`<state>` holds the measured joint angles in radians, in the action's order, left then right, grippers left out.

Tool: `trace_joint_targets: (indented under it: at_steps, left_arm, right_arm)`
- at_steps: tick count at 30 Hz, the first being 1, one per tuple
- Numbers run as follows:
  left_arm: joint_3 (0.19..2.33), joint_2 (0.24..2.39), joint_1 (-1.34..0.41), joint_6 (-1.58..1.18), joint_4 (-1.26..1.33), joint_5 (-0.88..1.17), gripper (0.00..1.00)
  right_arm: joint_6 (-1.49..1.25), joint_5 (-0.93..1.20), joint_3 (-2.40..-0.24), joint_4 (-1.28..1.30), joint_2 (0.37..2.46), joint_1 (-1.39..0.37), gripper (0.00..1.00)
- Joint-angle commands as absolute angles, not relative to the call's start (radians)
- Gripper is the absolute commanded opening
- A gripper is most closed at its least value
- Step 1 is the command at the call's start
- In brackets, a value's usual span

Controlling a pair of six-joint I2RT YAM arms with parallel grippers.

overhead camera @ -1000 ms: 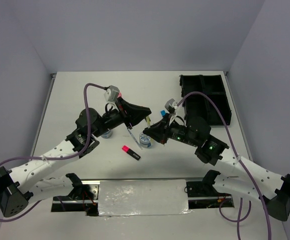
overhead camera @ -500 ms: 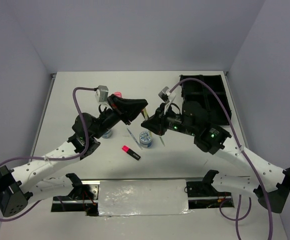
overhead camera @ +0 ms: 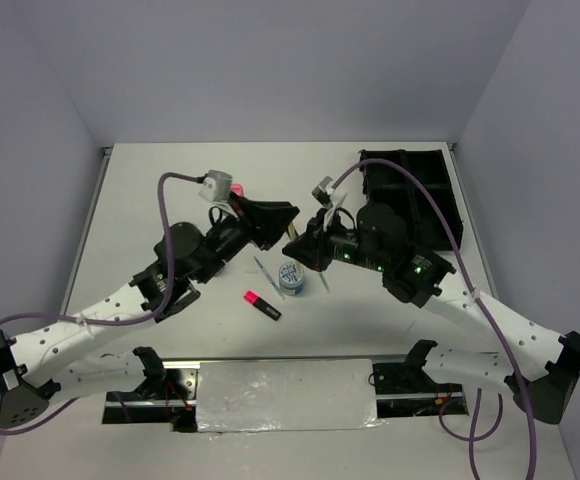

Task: Sort the stationery into containers
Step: Place the pen in the storage box.

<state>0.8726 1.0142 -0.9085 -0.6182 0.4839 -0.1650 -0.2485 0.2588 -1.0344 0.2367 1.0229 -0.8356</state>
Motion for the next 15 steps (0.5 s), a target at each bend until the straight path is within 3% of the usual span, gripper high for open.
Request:
trace_joint_targets:
  at_steps: [1, 2, 4, 8, 12, 15]
  left_arm:
    - [1.038, 1.052, -0.942, -0.578, 0.007, -0.382, 0.55]
    - [1.154, 1.078, -0.939, -0.583, -0.056, -0.443, 0.86]
    - [1.286, 1.117, -0.927, -0.645, -0.266, -0.635, 0.99]
    - [1.561, 1.189, -0.908, -0.692, -0.553, -0.759, 0.99]
    - [1.459, 1.131, -0.907, -0.67, -0.594, -0.738, 0.99]
    - [1.329, 1.078, -0.904, -0.681, -0.609, -0.697, 0.99]
  right_arm:
    - [-0.27, 0.112, -0.89, 0.005, 0.968, -0.811, 0.0]
    - [-0.271, 0.088, -0.864, 0.018, 0.965, -0.798, 0.0]
    - [-0.279, 0.04, -0.83, 0.105, 0.962, -0.752, 0.0]
    - [-0.357, -0.047, -0.825, 0.266, 0.977, -0.478, 0.0]
    - [-0.377, -0.169, -0.972, 0.48, 1.18, -0.24, 0.0]
    - [-0.354, -0.173, -1.093, 0.518, 1.371, -0.167, 0.0]
